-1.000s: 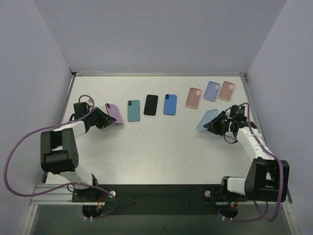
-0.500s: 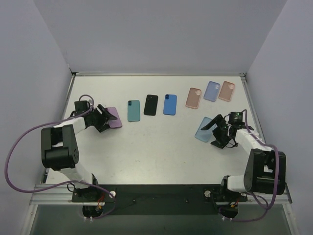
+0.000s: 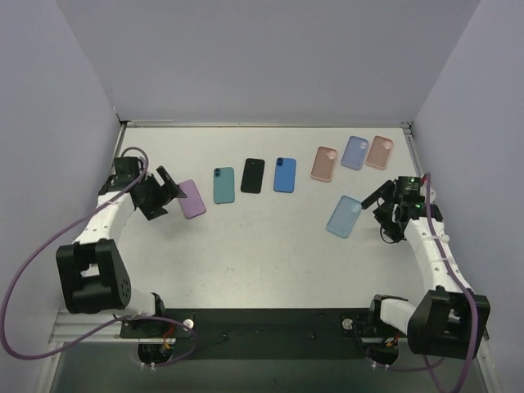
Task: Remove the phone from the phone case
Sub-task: Place the phone case at the center of the board, then reset both arms
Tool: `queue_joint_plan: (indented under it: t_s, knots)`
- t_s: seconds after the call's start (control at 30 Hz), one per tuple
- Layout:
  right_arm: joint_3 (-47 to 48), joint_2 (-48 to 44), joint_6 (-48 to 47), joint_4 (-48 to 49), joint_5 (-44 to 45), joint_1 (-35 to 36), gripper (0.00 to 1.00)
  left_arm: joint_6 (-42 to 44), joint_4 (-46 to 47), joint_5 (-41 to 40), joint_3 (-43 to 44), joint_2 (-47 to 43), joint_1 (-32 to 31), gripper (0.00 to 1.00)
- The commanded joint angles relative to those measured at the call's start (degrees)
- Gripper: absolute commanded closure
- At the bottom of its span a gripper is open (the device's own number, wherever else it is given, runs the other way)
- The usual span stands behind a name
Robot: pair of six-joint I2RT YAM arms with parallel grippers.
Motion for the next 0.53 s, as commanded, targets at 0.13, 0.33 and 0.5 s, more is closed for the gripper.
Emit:
queue_joint_plan:
  t_s: [0.13, 0.33, 0.5]
  knots:
    - [8.1, -8.9, -4.0, -7.8, 10.1, 1.4, 0.00, 9.3, -8.9, 1.9, 4.8, -19.1, -0.4, 0.05]
    - [9.4, -11.8, -4.3, -9.3, 12.4, 1.7, 0.00, 10.3, -10.3, 4.8, 1.6, -29.9, -0.5, 0.04]
    - [7.7, -12.7, -4.2, -9.5, 13.2, 2.1, 0.00, 9.6, -10.8, 5.6, -2.5, -34.8, -0.5, 0.04]
